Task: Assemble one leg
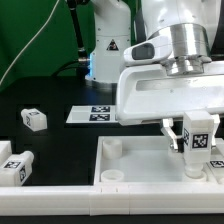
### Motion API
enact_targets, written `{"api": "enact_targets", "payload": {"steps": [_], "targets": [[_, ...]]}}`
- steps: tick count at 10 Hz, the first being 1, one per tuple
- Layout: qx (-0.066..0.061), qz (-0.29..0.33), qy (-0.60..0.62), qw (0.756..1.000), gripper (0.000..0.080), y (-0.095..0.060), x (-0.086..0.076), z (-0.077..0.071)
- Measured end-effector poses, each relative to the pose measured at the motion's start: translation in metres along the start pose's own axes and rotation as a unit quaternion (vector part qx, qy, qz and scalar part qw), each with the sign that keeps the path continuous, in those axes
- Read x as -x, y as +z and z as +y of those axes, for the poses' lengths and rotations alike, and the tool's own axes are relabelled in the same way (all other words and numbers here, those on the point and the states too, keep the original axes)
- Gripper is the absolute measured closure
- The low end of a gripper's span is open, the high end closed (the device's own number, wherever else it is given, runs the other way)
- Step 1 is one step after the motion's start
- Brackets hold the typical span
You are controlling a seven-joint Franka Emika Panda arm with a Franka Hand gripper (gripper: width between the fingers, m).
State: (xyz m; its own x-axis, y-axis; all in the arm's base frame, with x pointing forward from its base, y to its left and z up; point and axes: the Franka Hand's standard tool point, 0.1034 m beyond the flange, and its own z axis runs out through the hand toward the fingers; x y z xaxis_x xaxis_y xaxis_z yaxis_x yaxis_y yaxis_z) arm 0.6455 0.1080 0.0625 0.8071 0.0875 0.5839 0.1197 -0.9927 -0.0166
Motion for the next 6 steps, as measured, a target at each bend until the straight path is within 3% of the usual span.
{"api": "enact_targets", "payload": {"steps": [6], "targets": [[0.0,-0.01,0.0,1.0,0.0517,0.007,0.012,0.0]]}}
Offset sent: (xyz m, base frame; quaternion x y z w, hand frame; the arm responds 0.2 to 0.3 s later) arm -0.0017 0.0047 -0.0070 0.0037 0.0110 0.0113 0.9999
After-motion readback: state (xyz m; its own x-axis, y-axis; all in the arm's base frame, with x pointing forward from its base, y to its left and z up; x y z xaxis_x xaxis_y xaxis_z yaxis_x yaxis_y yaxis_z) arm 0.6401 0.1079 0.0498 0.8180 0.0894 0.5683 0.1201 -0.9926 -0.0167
